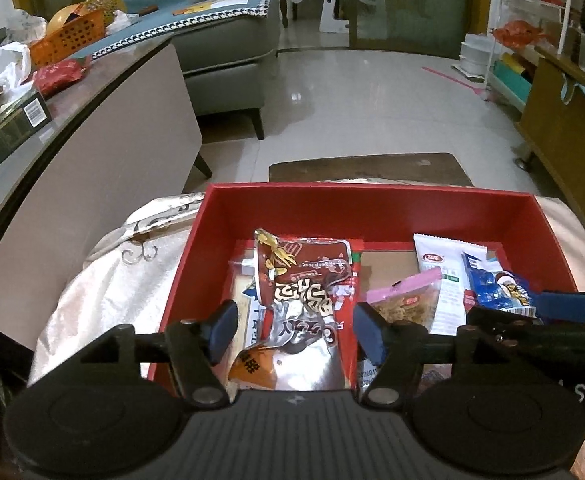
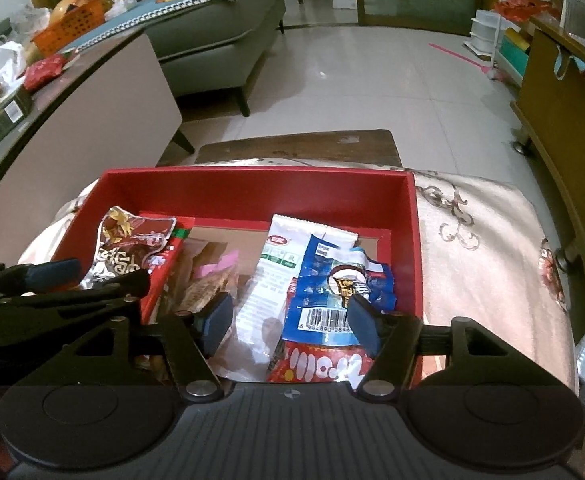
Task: Organize snacks
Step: 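Lower both bags into the red box and open both grippers, then withdraw both grippers from the box toward the snacks on the table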
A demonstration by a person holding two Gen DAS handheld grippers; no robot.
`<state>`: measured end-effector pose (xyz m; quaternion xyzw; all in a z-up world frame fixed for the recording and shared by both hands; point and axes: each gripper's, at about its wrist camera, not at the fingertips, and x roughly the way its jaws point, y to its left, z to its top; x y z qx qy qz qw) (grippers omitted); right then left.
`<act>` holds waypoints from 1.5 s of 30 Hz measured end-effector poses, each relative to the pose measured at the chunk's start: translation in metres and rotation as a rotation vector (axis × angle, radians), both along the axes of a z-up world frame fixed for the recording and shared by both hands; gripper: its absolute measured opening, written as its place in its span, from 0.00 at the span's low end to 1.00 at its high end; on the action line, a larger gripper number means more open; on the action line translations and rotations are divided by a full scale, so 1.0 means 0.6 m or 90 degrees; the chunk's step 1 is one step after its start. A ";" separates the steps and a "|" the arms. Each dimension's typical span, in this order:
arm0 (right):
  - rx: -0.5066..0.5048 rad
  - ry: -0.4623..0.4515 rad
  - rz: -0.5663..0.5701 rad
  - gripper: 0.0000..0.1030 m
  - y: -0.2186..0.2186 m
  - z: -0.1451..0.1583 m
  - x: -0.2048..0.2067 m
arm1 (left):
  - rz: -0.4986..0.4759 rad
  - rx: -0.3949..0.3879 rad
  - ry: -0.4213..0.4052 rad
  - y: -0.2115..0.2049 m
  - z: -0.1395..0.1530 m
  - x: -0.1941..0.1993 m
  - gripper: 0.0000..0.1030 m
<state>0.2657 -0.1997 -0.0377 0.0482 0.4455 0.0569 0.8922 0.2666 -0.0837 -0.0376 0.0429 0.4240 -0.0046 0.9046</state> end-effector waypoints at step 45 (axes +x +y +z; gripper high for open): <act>-0.040 0.093 -0.007 0.83 -0.122 -0.051 -0.198 | -0.166 -0.040 0.054 -0.070 0.008 -0.192 0.59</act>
